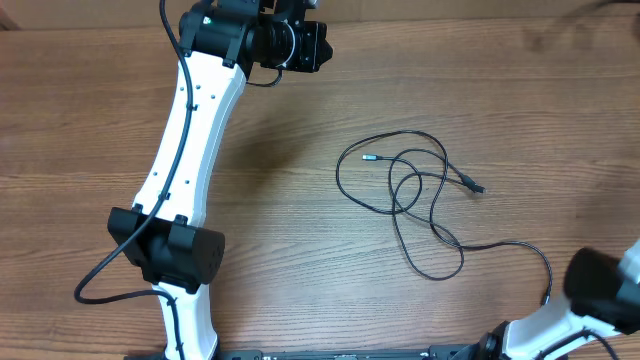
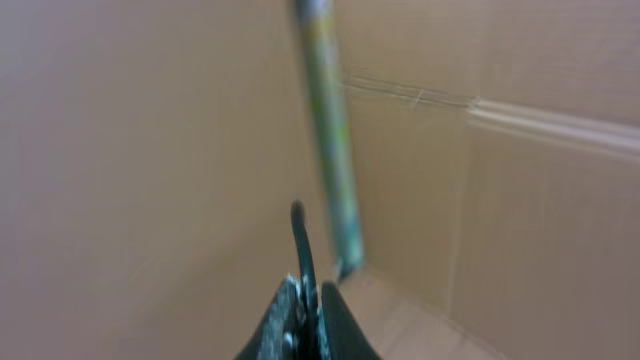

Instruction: Untangle cables

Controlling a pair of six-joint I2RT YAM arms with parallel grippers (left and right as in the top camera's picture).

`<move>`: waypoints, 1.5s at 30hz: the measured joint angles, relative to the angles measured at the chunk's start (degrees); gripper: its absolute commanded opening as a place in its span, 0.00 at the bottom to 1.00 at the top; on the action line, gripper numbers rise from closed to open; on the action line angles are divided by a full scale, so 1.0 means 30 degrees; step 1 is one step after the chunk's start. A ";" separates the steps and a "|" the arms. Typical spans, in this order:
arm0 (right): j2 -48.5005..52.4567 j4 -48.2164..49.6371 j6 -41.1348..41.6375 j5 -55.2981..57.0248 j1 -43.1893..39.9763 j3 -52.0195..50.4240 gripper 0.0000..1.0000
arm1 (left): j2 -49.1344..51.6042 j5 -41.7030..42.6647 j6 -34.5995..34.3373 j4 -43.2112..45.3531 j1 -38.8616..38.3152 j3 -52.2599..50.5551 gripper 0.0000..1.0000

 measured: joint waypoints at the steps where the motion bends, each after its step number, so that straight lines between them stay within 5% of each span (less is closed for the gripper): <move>1: 0.0393 0.1348 -0.0401 -0.0641 -0.0874 0.0015 0.04 | -0.0044 -0.0117 0.0000 -0.0044 -0.0022 0.0000 0.04; 9: 0.4357 0.9581 -0.2448 -0.3840 -0.4830 0.0029 0.04 | -0.0066 -0.1501 0.0000 -0.0648 0.0000 0.0007 0.04; 18: 0.9391 2.1420 -0.4401 -0.4823 -0.5034 -0.0095 0.04 | -0.0066 -0.3264 0.0495 -0.1552 -0.0095 0.0007 0.04; 23: 1.0739 2.4523 -0.5887 -0.5107 -0.5005 -0.0087 0.04 | -0.0066 -0.3636 0.0532 -0.1231 -0.0743 0.0007 0.04; 31: 1.3515 2.0174 -0.6186 -0.5544 -0.4911 0.0175 0.04 | -0.0066 -0.4350 0.0583 0.0189 -0.1537 0.0007 0.04; 39: 1.6786 1.1023 -0.2135 -0.6419 -0.4860 -0.0342 0.04 | -0.0066 -0.4634 0.0583 0.0022 -0.2288 0.0007 0.04; 41: 1.6626 0.9304 -0.1639 -0.7227 -0.4809 -0.0350 0.23 | -0.0066 -0.4801 0.0583 -0.0204 -0.2477 0.0007 0.04; 45: 1.5453 0.6907 -0.1049 -0.9413 -0.4597 -0.0350 0.33 | -0.0066 -0.5493 0.0641 -0.0765 -0.2696 0.0007 0.04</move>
